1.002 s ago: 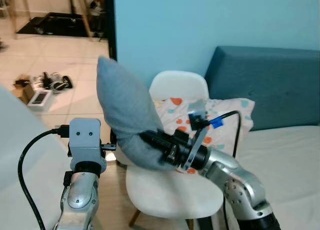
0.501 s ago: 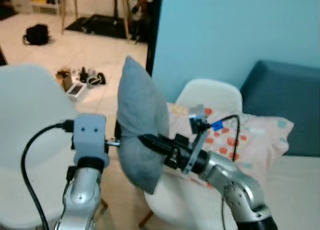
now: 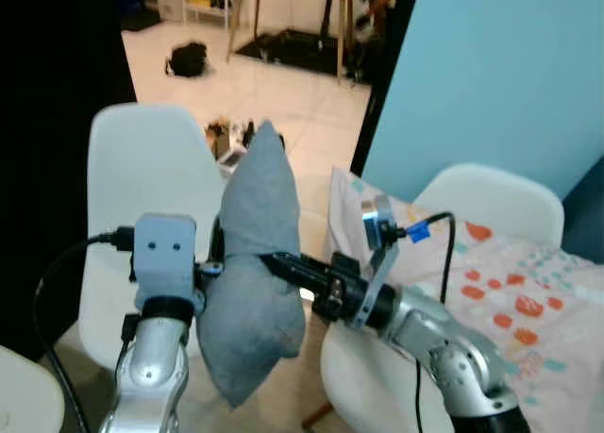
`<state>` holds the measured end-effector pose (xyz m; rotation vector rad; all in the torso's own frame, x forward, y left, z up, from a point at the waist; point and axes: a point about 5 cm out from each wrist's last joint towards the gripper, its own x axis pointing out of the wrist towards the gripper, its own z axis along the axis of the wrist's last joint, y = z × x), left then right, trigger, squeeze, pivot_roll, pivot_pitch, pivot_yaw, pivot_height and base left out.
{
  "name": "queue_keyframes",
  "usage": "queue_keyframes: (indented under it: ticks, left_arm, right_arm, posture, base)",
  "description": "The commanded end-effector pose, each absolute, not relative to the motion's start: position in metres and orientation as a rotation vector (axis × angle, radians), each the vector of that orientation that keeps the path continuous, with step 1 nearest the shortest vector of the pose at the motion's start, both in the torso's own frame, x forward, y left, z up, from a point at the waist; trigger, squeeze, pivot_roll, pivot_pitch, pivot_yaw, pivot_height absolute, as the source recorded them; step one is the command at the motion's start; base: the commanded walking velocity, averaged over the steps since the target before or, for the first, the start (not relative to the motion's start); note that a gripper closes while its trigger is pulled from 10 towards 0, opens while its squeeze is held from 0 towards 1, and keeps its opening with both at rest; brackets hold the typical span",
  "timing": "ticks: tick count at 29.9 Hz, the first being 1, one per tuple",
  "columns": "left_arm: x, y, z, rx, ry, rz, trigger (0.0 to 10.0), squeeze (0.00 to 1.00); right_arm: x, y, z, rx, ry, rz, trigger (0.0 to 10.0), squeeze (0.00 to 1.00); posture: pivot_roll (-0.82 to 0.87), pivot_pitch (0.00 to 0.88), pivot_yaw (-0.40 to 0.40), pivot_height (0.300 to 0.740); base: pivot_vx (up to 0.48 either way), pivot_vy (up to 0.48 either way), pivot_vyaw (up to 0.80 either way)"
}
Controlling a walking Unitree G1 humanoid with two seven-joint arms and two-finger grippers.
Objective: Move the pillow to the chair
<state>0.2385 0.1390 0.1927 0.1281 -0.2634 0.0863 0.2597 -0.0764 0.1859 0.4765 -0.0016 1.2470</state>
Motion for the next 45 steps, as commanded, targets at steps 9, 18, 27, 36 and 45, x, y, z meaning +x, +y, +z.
queue_keyframes:
  ticks: [9,18,27,36,45]
  left_arm:
    - [0.24,0.134,0.191,0.13,-0.257,0.048,10.0,0.0]
    - [0.241,0.137,0.192,0.115,-0.259,0.061,10.0,0.0]
    - [0.24,0.137,0.195,0.108,-0.274,0.061,10.0,0.0]
    - [0.24,0.136,0.195,0.11,-0.277,0.062,10.0,0.0]
    - [0.24,0.136,0.195,0.113,-0.276,0.062,10.0,0.0]
  right_arm:
    - [0.267,-0.068,0.183,0.344,-0.032,1.222,0.0,0.0]
    - [0.274,-0.069,0.18,0.324,-0.017,1.162,0.0,0.0]
    - [0.281,-0.068,0.176,0.285,0.004,1.112,10.0,0.0]
    - [0.281,-0.067,0.176,0.265,-0.006,1.12,10.0,0.0]
    - [0.277,-0.064,0.177,0.245,-0.015,1.158,10.0,0.0]
  posture:
    - [0.05,0.0,-0.117,0.74]
    - [0.04,0.0,-0.116,0.74]
    - [0.04,0.0,-0.118,0.74]
    - [0.04,0.0,-0.116,0.74]
    - [0.04,0.0,-0.117,0.74]
  base:
    - [0.0,0.0,0.8]
    - [0.058,0.0,0.58]
    - [0.446,0.0,0.0]
    - [0.467,0.0,0.0]
    - [0.469,0.0,0.56]
